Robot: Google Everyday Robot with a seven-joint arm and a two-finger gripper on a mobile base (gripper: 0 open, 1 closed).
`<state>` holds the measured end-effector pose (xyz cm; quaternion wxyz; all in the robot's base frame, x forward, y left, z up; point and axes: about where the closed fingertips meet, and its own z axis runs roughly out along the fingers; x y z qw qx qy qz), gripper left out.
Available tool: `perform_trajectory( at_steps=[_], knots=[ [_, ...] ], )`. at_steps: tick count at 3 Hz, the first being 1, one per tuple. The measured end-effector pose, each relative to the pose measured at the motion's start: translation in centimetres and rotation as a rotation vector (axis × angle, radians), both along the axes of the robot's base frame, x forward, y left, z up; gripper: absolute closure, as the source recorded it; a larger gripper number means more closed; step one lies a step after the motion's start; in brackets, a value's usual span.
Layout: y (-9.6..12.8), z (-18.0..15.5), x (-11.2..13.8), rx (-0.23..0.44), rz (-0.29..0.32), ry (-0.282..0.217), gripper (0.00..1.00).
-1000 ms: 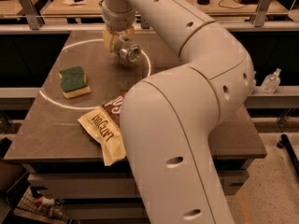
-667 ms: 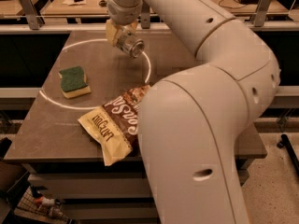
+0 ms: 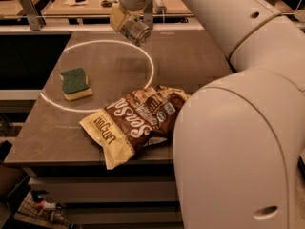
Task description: Place 7up can upright
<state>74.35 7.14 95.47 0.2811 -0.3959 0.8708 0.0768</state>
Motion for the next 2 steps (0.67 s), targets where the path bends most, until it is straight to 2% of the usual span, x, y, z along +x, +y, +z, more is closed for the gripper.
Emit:
perform_trajectory(
  at_steps=[1,2],
  knots=[
    [0.41,1.57,-0.28,0.074,0.087,-0.062,1.0],
    [0.88,1.93,-0.3,0.147,0.156,-0.099,1.0]
  ],
)
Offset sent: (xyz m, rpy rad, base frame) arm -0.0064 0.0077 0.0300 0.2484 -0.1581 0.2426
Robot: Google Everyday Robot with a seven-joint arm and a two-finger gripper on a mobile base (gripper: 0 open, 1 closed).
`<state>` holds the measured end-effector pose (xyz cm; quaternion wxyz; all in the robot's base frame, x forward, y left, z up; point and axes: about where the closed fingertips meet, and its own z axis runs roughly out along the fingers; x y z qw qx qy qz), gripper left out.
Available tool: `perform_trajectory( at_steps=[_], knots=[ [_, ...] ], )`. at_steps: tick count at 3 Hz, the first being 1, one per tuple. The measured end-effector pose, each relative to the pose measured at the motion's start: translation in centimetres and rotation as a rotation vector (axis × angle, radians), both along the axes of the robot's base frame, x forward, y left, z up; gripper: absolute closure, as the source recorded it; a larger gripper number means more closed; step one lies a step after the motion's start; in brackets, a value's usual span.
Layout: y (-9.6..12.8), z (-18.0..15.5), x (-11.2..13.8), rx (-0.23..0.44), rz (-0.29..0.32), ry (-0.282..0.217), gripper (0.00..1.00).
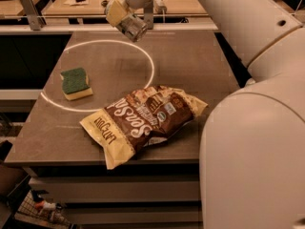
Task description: Place 7up can upright
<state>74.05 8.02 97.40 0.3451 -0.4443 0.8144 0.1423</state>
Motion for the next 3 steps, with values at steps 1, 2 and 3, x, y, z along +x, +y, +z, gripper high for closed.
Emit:
perform_trajectory(
  at_steps=[1,2,3],
  knots=[
    [0.1,0.1,0.0,0.091,0.069,-0.034,1.0],
    [-0.4,0.1,-0.2,0.176,0.113,-0.066,1.0],
    [-1.4,-0.2,-0.5,0.248,0.131,-0.087,1.0]
  ],
)
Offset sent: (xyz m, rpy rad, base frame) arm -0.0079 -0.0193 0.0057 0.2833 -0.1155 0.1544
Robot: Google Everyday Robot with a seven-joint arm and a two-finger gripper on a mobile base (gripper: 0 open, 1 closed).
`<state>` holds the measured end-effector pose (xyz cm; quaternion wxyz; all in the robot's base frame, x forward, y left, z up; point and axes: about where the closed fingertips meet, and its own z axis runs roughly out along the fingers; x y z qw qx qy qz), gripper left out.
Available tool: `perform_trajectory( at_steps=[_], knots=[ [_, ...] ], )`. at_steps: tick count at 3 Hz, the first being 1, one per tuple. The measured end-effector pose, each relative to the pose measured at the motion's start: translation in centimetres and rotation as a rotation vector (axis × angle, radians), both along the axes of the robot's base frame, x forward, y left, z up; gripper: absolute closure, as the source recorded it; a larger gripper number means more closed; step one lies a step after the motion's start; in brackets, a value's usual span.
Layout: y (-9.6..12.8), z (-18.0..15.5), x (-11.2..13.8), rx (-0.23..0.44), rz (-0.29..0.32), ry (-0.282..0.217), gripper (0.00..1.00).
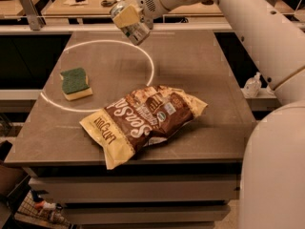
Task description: Place 7up can upright
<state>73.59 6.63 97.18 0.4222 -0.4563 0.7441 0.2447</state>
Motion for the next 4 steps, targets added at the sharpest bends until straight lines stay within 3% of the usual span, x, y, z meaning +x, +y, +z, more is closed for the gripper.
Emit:
perform_trajectory(
  at_steps=[2,4],
  knots=[
    [-1.9,-1.3,0.4,0.121,0.027,-0.016,1.0],
    [-1.9,-2.5,1.9,0.2,0.058,-0.021,1.0]
  ],
)
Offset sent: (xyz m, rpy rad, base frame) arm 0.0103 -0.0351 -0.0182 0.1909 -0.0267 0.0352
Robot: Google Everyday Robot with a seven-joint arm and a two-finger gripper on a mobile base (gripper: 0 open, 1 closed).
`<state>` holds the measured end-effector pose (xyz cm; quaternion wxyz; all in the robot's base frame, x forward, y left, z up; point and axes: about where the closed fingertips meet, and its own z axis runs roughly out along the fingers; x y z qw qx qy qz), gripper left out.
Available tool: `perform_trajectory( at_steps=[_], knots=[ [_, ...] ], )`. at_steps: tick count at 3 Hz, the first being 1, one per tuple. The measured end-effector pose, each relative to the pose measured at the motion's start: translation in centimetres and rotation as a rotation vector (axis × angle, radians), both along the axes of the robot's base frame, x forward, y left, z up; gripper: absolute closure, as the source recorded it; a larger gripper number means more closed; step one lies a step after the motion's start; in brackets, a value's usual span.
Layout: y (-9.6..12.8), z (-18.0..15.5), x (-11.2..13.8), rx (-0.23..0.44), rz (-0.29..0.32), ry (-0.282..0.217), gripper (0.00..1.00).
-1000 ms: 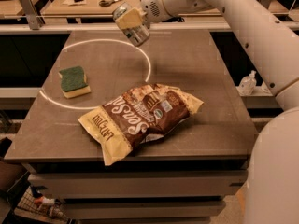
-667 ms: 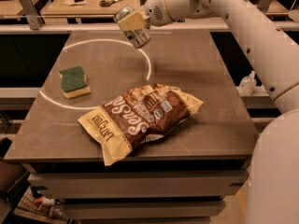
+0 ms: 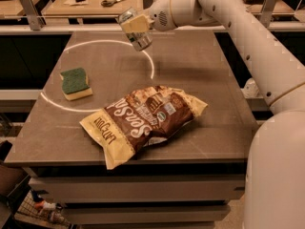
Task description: Place 7up can upright
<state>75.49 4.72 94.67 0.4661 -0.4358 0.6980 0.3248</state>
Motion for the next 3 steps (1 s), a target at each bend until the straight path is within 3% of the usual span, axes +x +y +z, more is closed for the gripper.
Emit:
perform_trajectory(
  at_steps=[3],
  knots=[
    [-0.4,-0.9,-2.0,0.145,0.049,-0.075,1.0]
  ],
)
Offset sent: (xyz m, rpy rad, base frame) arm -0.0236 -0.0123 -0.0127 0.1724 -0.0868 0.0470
